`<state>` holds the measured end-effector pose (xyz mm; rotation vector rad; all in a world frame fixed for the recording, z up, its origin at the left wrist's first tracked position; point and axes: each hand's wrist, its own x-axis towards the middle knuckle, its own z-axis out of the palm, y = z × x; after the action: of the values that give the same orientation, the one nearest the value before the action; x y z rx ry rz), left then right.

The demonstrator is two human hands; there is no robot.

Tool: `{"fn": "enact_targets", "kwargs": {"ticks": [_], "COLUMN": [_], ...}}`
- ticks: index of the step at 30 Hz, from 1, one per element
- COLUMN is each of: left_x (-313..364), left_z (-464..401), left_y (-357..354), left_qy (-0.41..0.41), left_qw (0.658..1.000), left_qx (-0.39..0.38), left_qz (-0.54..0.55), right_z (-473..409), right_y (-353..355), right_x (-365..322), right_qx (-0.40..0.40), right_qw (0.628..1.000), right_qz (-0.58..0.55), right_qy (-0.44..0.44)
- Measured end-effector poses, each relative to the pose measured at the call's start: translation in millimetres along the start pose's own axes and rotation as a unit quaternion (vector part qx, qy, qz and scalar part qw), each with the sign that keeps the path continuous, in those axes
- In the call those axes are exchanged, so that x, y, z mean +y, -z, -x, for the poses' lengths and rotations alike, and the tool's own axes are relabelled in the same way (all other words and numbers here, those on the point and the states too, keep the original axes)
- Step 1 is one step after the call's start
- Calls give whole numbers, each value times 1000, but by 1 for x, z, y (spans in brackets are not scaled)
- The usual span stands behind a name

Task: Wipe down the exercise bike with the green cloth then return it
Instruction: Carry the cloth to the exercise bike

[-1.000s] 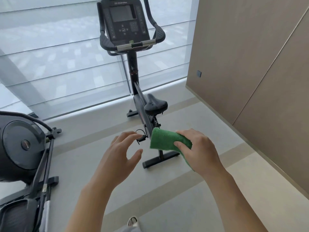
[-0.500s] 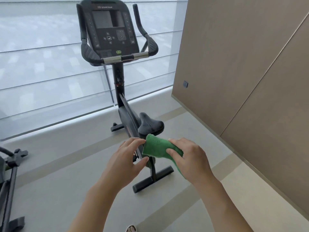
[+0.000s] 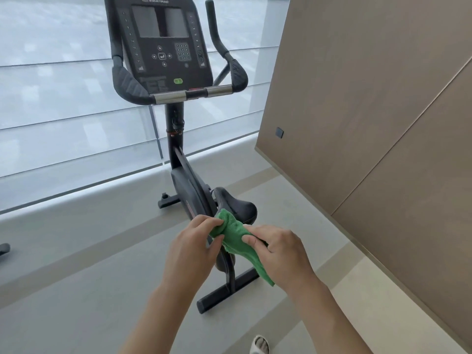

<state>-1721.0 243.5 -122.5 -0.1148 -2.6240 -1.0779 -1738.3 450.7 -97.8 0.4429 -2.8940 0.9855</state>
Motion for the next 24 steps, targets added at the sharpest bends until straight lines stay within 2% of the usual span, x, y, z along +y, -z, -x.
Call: {"fn": "enact_targets", "kwargs": {"ticks": [9,17,24], "left_x": [-20,-29,-41], "left_z": [-84,-174,-212], "left_y": [-35,-75,-99], "left_qy": [13,58,116], "left_qw": [1000,995,986], "left_qx": [23,9,-23], "left_qz": [-13,-83,-116], "right_z": [-91,-200,-257], "right_y": [-7,-7,-28], "right_x": [56,126,166], "right_qx": [-5,-90,-163], "right_qw": [1000,995,984], "right_qz": [-12,-32,-56], "right_qy": [1,24,33]}}
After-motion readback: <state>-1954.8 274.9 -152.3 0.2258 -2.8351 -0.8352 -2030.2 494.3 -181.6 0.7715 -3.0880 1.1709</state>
